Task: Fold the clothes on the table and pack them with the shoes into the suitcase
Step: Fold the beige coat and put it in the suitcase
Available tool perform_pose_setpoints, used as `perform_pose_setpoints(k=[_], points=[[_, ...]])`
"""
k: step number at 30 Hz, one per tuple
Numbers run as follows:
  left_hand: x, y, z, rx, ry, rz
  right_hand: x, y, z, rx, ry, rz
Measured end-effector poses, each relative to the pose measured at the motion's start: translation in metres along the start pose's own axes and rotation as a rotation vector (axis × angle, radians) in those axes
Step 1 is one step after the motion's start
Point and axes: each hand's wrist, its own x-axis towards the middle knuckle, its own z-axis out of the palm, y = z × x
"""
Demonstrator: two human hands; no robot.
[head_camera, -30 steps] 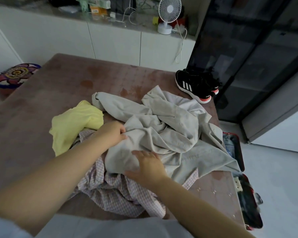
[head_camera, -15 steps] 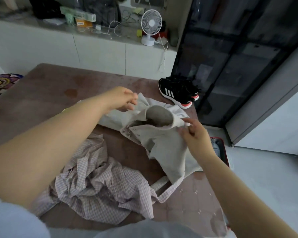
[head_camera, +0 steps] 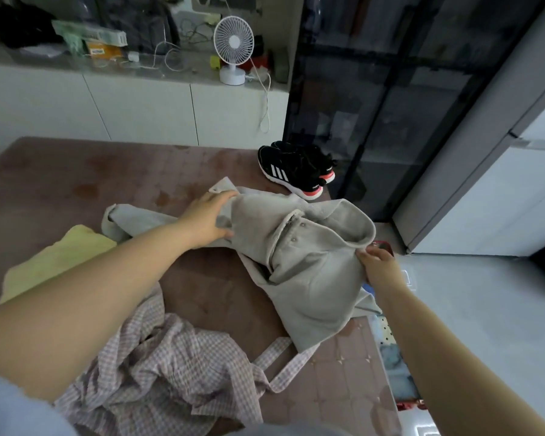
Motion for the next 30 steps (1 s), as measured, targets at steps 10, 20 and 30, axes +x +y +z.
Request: perform_pose_setpoints(k=[10,20,30], points=[[0.060,-0.015,0.012,0.048,-0.151,-0.073,0.031,0.017,0.019,-0.059,0.082,0.090],[0.075,-0.011,0.045,-0.259,-0.086,-0.104,-0.012,0.030,0.024,-0.148,-0.155,-0.123],[0.034,-0.007,0.023,-0.066,0.152,-0.086,-0.051,0.029,0.040,-0.399,-0.258,-0.234]])
